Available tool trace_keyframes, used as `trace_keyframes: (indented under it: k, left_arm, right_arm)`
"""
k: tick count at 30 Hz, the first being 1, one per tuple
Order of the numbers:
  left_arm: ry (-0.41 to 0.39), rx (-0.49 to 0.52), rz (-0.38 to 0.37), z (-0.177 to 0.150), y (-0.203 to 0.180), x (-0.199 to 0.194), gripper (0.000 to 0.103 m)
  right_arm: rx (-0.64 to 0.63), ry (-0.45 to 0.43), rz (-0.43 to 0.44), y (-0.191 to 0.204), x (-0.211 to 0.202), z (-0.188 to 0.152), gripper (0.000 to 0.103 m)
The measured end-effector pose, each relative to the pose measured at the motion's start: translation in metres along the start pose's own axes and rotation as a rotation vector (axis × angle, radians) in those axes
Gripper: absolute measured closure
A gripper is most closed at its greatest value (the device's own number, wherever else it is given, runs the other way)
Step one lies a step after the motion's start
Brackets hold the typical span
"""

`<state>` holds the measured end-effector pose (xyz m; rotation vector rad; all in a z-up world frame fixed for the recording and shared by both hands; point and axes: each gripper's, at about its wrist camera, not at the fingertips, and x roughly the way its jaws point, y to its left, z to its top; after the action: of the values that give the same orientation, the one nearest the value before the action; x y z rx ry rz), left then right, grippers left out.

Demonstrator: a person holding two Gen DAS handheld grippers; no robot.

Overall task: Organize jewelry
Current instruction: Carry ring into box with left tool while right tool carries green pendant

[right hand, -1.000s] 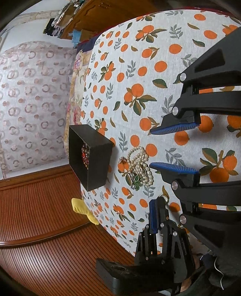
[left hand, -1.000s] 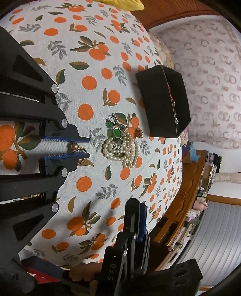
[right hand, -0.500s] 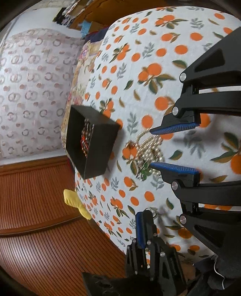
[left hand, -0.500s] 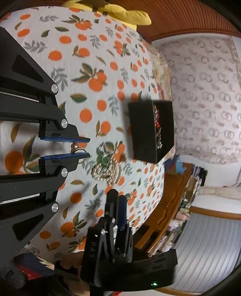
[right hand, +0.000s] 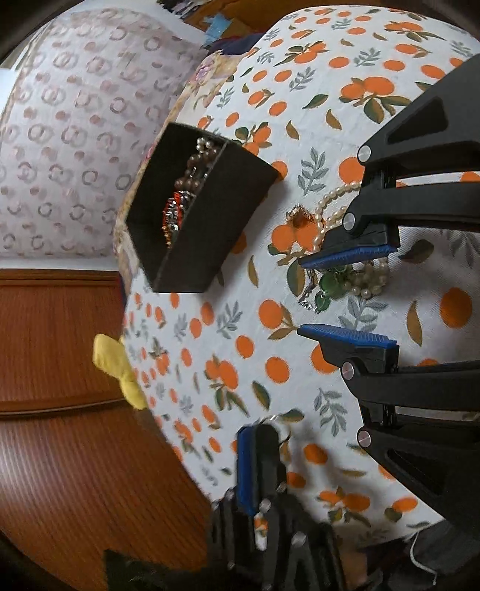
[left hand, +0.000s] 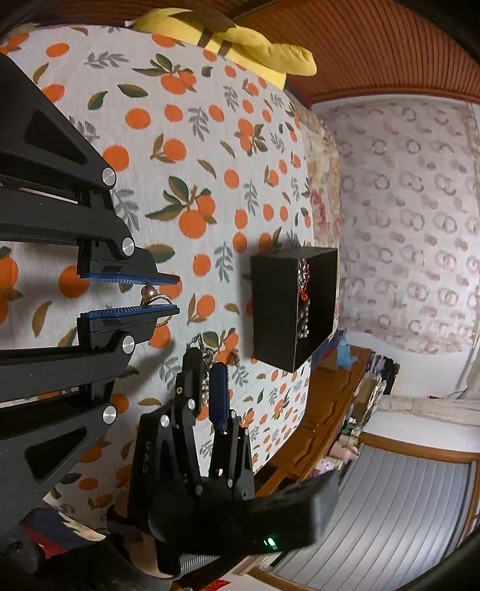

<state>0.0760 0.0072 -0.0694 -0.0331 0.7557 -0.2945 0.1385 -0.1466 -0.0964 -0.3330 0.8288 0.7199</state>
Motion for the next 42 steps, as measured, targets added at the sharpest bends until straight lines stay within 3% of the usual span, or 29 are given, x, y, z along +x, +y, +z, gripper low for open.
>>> trace_keyframes:
  k: [8,10,11,15,26,42]
  left_arm:
    - [-0.003,-0.008,-0.001,-0.002,0.004,-0.001,0.094]
    - [-0.005,-0.008,-0.001,-0.002,0.004,-0.001,0.094]
    - [-0.008,-0.009,0.0,-0.002,0.005,-0.002,0.094]
    - [-0.019,-0.012,0.002,0.002,0.006,-0.005,0.094]
    - [-0.053,0.003,0.0,0.028,0.001,-0.005,0.094]
    - [-0.099,0.022,-0.003,0.081,0.001,0.01,0.093]
  right_arm:
    - [-0.091,0.014,-0.054,0.013,0.003,-0.004,0.07]
    - [-0.095,0.013,-0.061,0.012,0.002,-0.005,0.087]
    - [-0.085,0.013,-0.05,0.01,0.002,-0.005,0.088]
    - [-0.034,-0.006,-0.011,0.001,-0.004,-0.006,0.089]
    - [0.046,-0.158,0.031,-0.017,-0.052,0.019,0.089]
    - [0.021,-0.269,0.002,-0.042,-0.084,0.066,0.089]
